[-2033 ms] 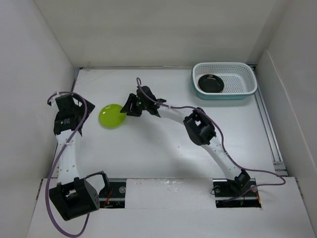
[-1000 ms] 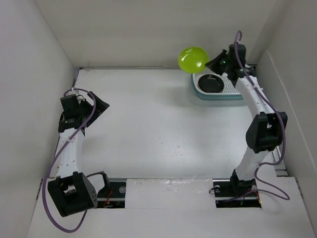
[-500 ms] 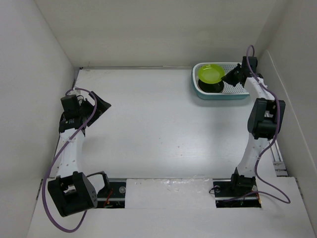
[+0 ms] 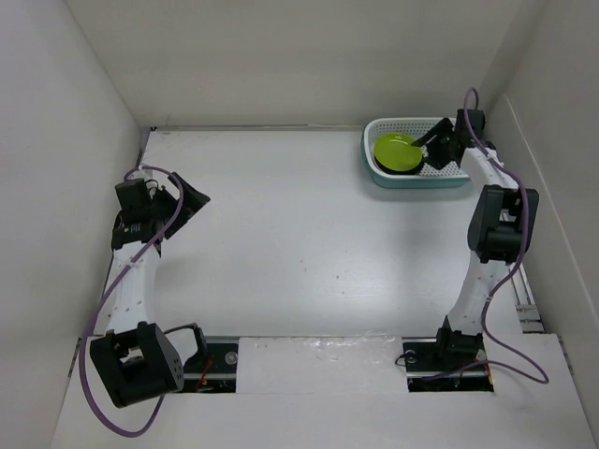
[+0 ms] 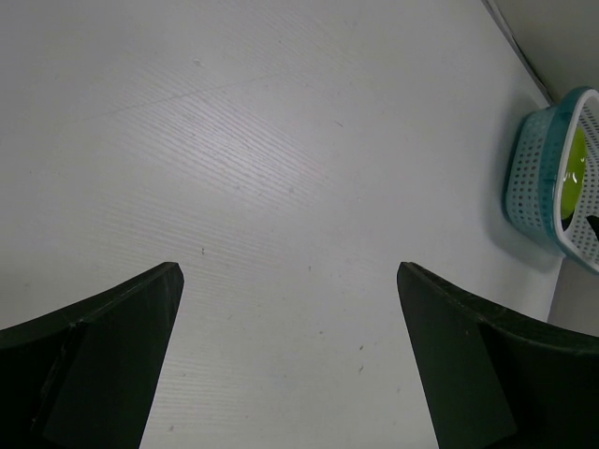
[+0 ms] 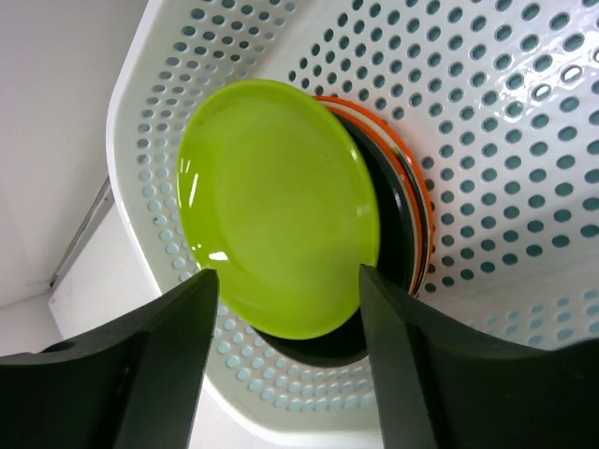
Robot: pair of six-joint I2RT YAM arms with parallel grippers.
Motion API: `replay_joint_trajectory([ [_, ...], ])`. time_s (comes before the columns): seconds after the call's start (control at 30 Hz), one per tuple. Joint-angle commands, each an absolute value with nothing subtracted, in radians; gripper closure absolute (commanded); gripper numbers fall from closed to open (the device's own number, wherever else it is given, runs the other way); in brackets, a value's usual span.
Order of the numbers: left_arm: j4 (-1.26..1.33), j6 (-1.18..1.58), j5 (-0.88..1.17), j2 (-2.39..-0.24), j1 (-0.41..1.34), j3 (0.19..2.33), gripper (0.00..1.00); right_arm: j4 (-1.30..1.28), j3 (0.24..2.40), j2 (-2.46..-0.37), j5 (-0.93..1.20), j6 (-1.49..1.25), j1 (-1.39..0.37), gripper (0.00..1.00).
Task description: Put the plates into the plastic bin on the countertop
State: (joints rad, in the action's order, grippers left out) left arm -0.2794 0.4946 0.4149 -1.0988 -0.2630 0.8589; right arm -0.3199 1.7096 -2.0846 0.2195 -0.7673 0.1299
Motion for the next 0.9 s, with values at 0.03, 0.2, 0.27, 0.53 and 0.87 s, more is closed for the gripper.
replay_joint_trajectory([
  [0.03, -0.253, 0.479, 0.426, -1.095, -0.262, 0.857, 0.00, -0.278, 1.715, -1.970, 0.209, -0.767, 0.129, 0.26],
  [0.2, -0.253, 0.479, 0.417, -1.095, -0.262, 0.857, 0.00, -0.317, 1.697, -1.844, 0.140, -0.767, 0.086, 0.00],
  [0.27, -0.262, 0.479, 0.396, -1.095, -0.262, 0.857, 0.00, -0.360, 1.697, -1.777, 0.085, -0.746, 0.068, 0.00],
  [0.53, -0.342, 0.498, 0.272, -1.072, -0.262, 1.001, 0.00, -0.571, 1.527, -1.441, -0.136, -0.627, -0.124, 0.00],
  [0.87, -0.478, 0.486, 0.249, -0.888, -0.262, 1.135, 0.00, -0.799, 1.431, -0.899, -0.356, -0.566, -0.365, 0.00],
])
